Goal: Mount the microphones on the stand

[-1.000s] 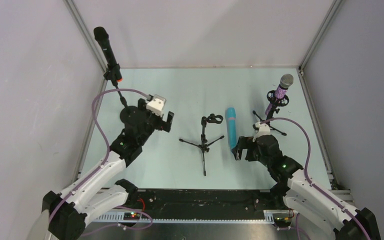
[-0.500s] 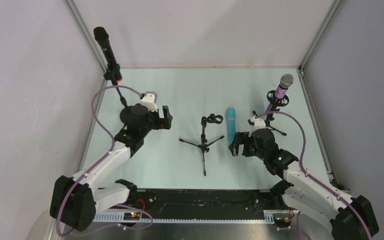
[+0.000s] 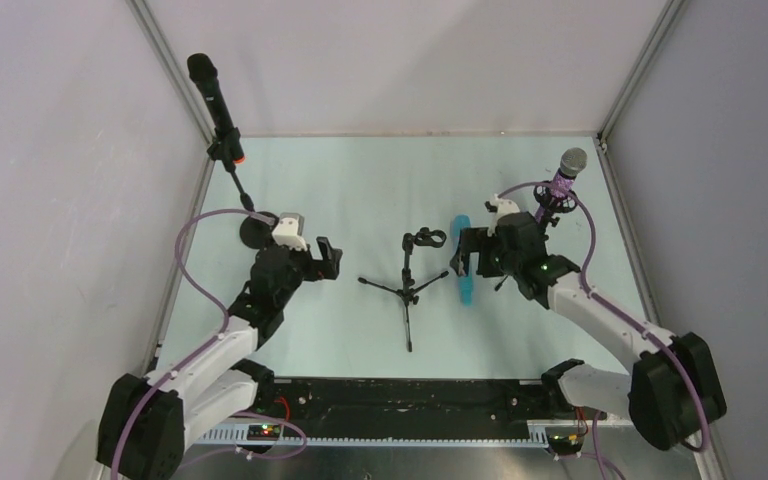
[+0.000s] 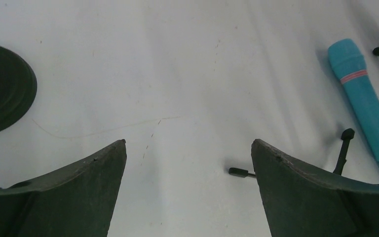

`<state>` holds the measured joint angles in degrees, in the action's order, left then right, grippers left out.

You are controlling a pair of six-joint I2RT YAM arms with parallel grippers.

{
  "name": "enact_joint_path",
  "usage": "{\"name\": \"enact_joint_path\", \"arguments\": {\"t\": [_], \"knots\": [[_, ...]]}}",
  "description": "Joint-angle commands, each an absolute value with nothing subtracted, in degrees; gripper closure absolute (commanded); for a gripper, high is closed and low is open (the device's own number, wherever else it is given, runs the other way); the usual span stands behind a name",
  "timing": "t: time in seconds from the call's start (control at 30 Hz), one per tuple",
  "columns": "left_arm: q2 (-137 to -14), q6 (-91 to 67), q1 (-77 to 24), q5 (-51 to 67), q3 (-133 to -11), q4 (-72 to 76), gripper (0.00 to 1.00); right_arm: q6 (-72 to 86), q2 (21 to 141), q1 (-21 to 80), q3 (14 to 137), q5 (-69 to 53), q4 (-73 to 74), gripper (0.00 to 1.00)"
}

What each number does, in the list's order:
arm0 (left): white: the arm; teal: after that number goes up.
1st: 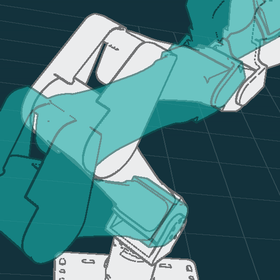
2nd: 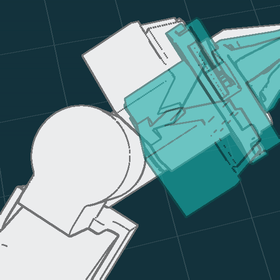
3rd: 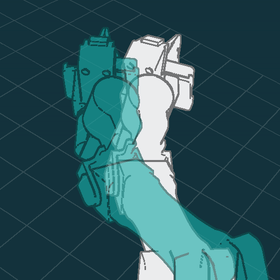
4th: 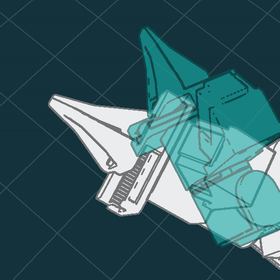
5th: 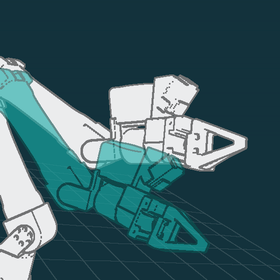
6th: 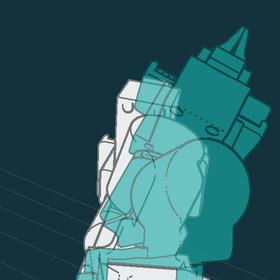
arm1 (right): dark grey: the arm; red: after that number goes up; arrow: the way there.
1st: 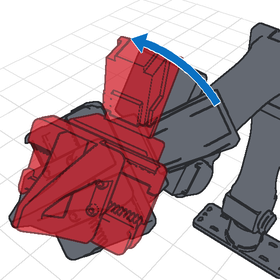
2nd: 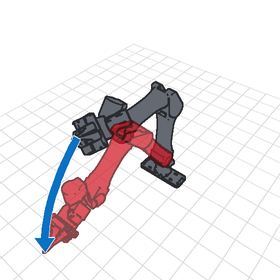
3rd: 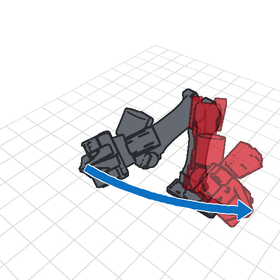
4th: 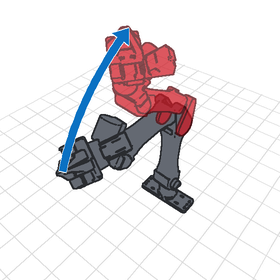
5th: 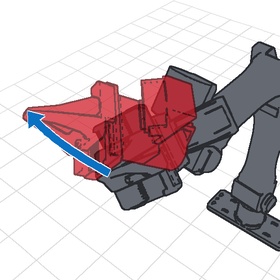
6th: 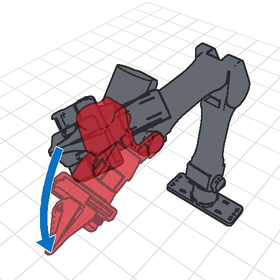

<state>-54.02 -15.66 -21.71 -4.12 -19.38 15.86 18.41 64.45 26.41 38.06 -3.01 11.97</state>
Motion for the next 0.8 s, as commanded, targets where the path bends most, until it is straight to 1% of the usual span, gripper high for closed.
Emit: {"name": "enact_joint_path", "arguments": {"t": [0.0, 0.2, 0.3, 0.47, 0.6, 0.77], "knots": [[-51.89, -16.39, -21.5, -3.51, -18.66, 24.43, 0.0, 16.52, 70.34, 25.44, 45.29, -7.26, 12.84, 0.0], [-48.86, -15.58, -22.04, -2.74, -16.31, 26.53, 0.0, 15.59, 79.92, 24.32, 53.85, -7.04, 18.74, 0.0], [-46.31, -15.55, -22.58, -3.6, -13.87, 27.67, 0.0, 15.46, 82.89, 23.75, 56.6, -6.36, 20.0, 0.03], [-43.67, -15.3, -23.81, -5.57, -12.22, 28.81, 0.0, 15.35, 88.13, 23.43, 58.46, -5.18, 20.19, 0.06], [-44.08, -14.13, -26.03, -7.48, -12.48, 28.81, 0.0, 15.57, 91.56, 23.23, 59.17, -3.39, 19.35, 0.1], [-45.53, -12.49, -28.69, -9.76, -13.5, 28.6, 0.0, 15.8, 95.0, 23.25, 59.9, -0.36, 19.33, 0.11]]}}
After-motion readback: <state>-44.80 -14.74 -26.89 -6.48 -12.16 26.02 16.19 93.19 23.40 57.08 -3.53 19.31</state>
